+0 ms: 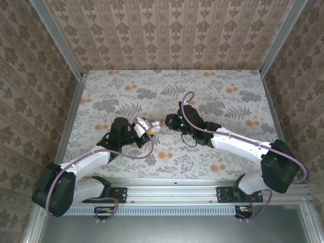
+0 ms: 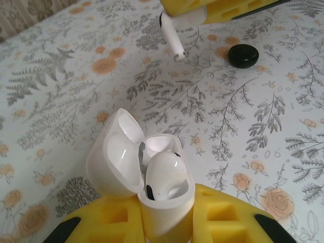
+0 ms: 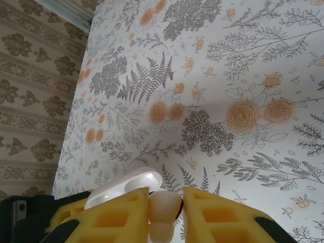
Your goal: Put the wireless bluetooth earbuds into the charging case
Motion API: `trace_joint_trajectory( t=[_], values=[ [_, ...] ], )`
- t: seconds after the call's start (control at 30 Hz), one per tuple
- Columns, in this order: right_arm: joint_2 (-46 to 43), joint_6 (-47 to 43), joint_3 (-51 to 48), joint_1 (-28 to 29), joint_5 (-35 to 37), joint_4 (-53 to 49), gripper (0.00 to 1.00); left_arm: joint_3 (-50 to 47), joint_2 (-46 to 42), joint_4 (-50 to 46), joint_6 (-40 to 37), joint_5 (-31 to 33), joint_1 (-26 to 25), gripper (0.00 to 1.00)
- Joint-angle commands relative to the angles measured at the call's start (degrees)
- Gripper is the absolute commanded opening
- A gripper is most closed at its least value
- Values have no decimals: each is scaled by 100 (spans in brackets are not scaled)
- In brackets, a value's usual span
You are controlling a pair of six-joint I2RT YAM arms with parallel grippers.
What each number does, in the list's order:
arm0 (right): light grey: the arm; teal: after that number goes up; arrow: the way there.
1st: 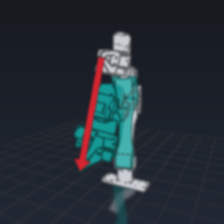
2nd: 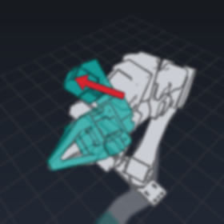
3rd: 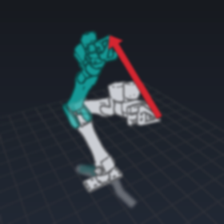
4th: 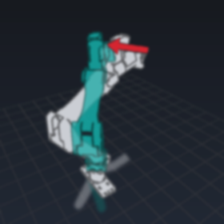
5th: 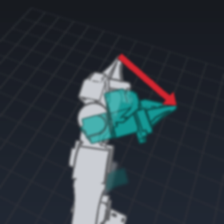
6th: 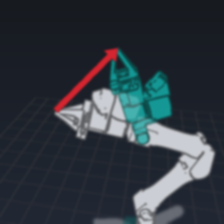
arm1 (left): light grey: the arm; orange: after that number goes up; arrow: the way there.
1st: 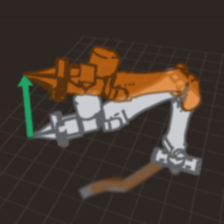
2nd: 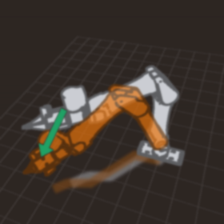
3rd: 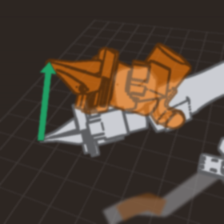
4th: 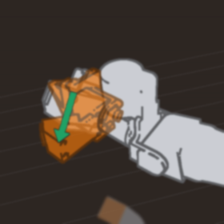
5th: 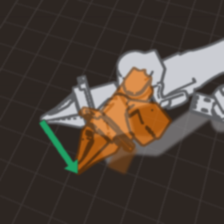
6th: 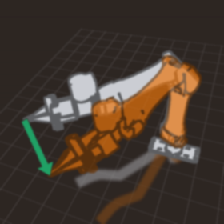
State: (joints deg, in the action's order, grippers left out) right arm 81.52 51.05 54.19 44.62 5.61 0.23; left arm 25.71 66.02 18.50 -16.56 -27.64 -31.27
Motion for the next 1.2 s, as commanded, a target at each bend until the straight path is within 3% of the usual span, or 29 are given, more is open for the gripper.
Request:
trace_joint_trajectory(
  t=[0.0,0.73,1.17],
  values=[
    [-71,-228,38,98,354,91,23,31,-18,570,-173,-5,-88,17],
    [11,-69,170,205,459,278,23,-132,-329,600,-181,531,-193,16],
    [223,-134,311,245,442,449,23,-15,-318,540,-146,402,-266,16]
  ],
)
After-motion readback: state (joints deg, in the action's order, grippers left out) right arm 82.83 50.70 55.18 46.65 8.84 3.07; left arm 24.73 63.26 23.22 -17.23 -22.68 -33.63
